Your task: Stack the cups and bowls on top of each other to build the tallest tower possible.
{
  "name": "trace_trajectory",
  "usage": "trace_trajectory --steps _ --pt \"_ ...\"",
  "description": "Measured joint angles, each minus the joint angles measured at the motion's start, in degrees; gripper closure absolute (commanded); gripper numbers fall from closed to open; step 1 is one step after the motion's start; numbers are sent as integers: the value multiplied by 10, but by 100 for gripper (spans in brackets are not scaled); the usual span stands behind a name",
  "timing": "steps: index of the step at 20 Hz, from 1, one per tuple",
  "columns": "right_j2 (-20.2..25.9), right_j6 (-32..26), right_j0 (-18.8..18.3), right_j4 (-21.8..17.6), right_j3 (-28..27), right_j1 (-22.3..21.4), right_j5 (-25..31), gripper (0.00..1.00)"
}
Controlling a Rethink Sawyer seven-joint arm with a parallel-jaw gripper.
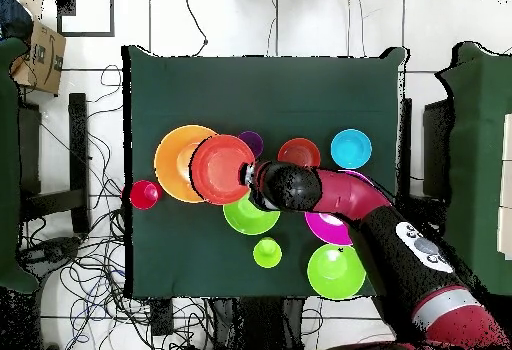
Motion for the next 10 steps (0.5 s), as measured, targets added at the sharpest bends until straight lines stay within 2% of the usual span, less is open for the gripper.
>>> trace_trajectory --steps 10 --pt "0 0 -2 0 -5 -17 0 100"
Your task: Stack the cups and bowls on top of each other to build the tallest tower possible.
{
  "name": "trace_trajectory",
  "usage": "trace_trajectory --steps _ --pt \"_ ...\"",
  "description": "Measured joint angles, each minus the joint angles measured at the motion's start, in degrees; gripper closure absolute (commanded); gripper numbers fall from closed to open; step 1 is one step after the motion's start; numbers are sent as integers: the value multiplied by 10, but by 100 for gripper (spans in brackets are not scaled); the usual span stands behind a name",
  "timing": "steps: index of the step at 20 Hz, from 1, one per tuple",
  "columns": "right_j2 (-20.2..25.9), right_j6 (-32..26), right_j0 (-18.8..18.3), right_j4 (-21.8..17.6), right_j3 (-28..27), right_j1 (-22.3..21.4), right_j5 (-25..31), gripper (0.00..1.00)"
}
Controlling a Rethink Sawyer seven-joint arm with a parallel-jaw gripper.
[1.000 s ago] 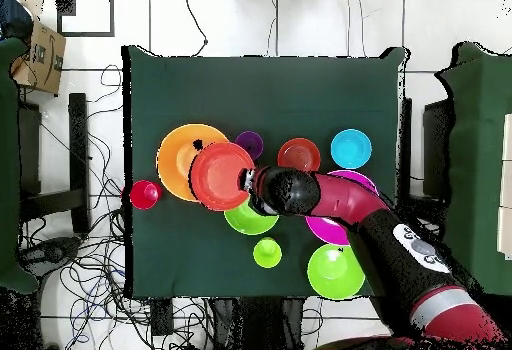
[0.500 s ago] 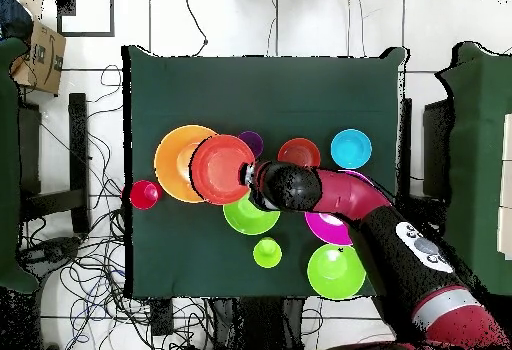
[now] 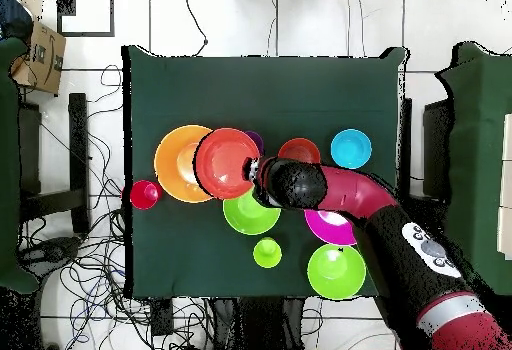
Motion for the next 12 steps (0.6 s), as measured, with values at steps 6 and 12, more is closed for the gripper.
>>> trace_trajectory --steps 6,12 --pt "0 0 -7 0 -1 1 0 100" --pt "0 0 -10 -10 0 3 0 100"
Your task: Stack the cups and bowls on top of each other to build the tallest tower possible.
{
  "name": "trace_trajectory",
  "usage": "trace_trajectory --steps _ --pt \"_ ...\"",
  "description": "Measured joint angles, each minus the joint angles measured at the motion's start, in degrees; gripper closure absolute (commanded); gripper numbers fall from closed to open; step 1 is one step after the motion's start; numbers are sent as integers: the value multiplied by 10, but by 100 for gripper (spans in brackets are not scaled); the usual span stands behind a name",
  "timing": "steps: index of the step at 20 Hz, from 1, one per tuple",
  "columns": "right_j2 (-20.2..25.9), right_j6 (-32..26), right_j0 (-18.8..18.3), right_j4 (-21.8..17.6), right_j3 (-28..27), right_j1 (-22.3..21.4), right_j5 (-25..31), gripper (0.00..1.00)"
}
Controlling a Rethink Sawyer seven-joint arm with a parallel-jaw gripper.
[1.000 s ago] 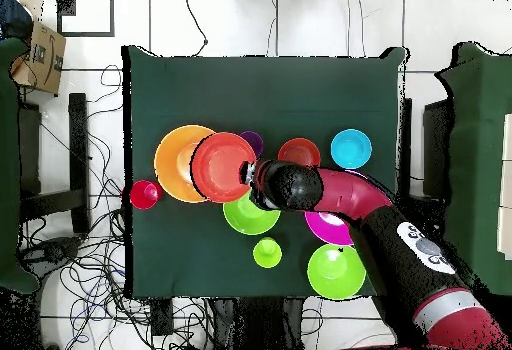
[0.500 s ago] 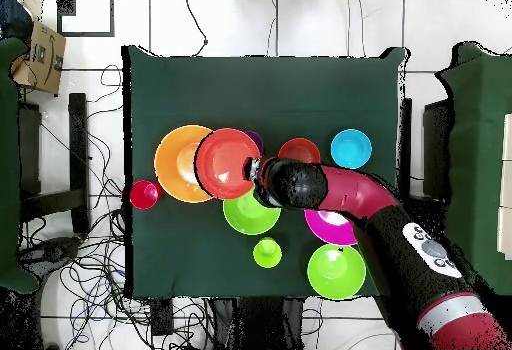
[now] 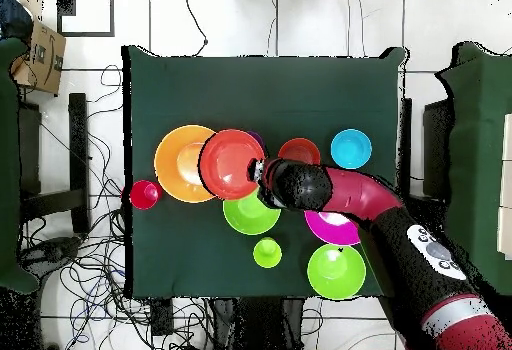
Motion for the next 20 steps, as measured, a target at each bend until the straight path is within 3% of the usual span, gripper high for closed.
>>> trace_trajectory --steps 20 --pt "0 0 0 -14 0 6 0 100"
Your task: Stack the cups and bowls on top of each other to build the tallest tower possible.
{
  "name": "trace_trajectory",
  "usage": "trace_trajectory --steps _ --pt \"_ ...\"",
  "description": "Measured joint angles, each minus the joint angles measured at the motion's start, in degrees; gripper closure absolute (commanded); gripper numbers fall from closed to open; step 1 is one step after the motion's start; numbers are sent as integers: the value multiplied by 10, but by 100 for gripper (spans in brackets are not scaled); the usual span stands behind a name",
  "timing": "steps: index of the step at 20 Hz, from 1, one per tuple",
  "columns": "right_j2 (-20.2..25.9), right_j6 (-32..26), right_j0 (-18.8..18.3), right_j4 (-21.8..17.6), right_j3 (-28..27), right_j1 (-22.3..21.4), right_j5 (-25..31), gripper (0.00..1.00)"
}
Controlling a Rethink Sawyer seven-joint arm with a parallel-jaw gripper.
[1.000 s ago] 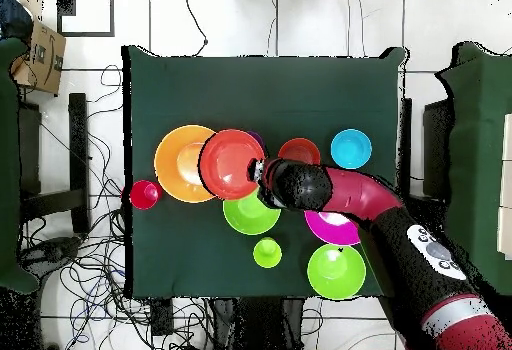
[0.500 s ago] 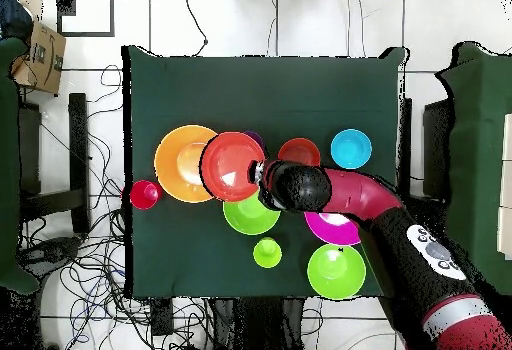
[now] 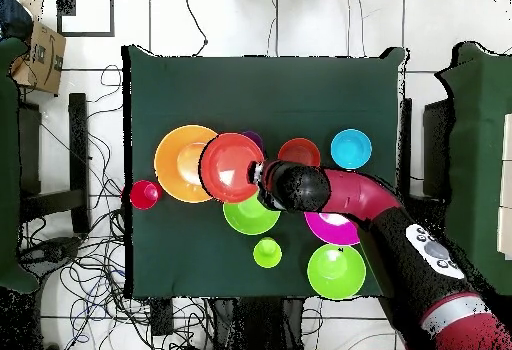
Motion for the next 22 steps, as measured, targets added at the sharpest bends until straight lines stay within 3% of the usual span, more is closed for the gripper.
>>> trace_trajectory --steps 22 --pt "13 0 -3 1 0 41 0 100"
